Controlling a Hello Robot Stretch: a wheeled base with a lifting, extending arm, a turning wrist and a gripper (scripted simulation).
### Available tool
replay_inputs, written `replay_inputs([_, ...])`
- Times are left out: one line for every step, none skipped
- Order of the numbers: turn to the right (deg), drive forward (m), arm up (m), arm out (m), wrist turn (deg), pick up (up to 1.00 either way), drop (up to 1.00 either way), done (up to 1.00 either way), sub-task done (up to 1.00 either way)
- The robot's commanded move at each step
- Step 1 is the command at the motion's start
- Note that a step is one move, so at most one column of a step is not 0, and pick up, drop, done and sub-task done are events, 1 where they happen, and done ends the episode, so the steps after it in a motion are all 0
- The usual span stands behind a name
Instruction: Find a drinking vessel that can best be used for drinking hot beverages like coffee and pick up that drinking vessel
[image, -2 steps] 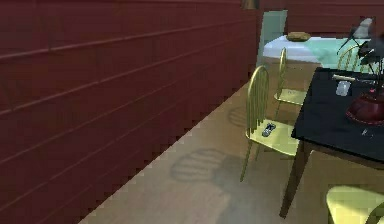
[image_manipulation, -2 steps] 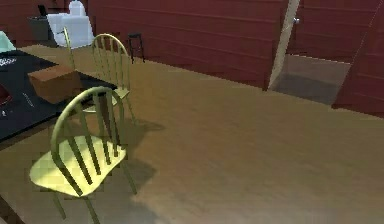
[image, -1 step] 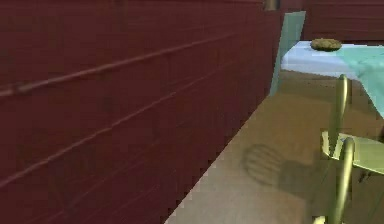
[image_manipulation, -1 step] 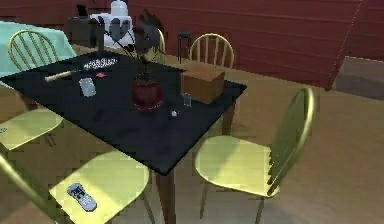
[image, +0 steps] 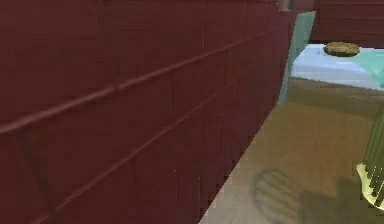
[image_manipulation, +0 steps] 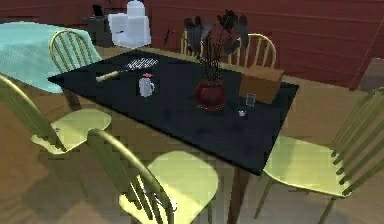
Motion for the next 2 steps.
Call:
replay_inputs([33.0,0.0,0.0,0.0,0.0,0.0,0.0,0.0,0.0])
replay_inputs([0.0,0.75,0.0,0.0,0.0,0.0,0.0,0.0,0.0])
